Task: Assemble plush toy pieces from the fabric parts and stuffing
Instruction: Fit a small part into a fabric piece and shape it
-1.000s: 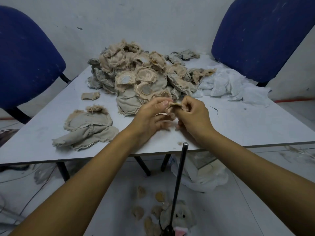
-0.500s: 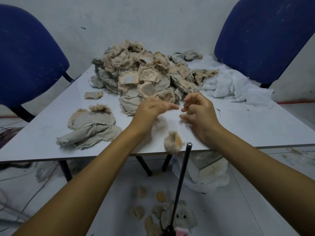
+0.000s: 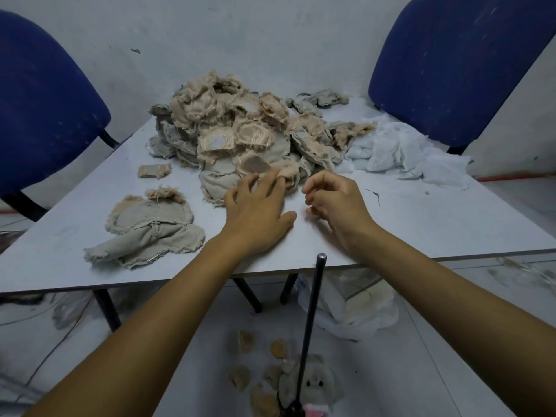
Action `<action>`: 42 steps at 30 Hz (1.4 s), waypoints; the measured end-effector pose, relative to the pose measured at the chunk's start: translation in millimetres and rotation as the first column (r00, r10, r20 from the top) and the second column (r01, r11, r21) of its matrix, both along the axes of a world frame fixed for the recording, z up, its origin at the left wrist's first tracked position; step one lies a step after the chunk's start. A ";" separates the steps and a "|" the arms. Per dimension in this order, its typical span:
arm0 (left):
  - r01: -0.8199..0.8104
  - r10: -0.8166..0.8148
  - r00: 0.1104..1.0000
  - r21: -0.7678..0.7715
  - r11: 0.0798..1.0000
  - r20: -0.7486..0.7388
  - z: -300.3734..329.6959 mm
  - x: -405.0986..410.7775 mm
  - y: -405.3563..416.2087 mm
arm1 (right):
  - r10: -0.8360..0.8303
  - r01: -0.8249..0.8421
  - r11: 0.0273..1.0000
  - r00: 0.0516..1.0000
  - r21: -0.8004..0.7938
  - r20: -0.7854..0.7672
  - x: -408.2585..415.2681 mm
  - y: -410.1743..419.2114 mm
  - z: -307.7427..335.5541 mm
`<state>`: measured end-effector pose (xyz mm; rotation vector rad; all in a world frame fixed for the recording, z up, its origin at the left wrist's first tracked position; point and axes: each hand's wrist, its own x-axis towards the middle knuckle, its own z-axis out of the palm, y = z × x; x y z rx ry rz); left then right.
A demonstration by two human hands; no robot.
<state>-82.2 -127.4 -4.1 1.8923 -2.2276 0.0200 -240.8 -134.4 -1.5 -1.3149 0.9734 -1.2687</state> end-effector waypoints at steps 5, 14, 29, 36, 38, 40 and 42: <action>0.060 -0.099 0.983 -0.240 0.969 -0.152 4.3 -4.2 10.3 | -0.112 0.110 0.993 0.991 -0.040 -0.070 -0.1 -2.0 -2.2; 0.039 -0.195 0.570 -0.210 0.977 -0.798 24.5 -2.3 20.3 | 0.005 -0.055 0.974 0.974 -0.221 -0.225 -0.9 7.2 1.5; 0.309 0.005 0.331 0.114 0.944 -0.944 22.0 2.6 14.8 | 0.289 -0.313 0.934 0.945 -0.173 -0.154 -2.5 6.7 0.4; 0.250 0.000 0.339 0.089 0.964 -0.941 23.9 -0.9 13.8 | 0.422 -0.431 0.901 0.899 -0.055 -0.120 -12.0 3.2 5.1; 0.236 0.047 0.292 0.120 0.964 -0.955 24.4 -2.2 13.3 | 0.492 -0.492 0.870 0.870 0.000 -0.023 -16.6 1.0 7.4; 0.245 0.108 0.227 0.164 0.955 -0.968 25.5 -4.2 12.7 | 0.462 -0.465 0.885 0.884 0.025 0.069 -17.5 -0.6 7.2; 0.271 0.164 0.148 0.200 0.942 -0.975 26.7 -3.4 12.2 | 0.366 -0.371 0.928 0.926 0.040 0.091 -15.2 -2.2 5.0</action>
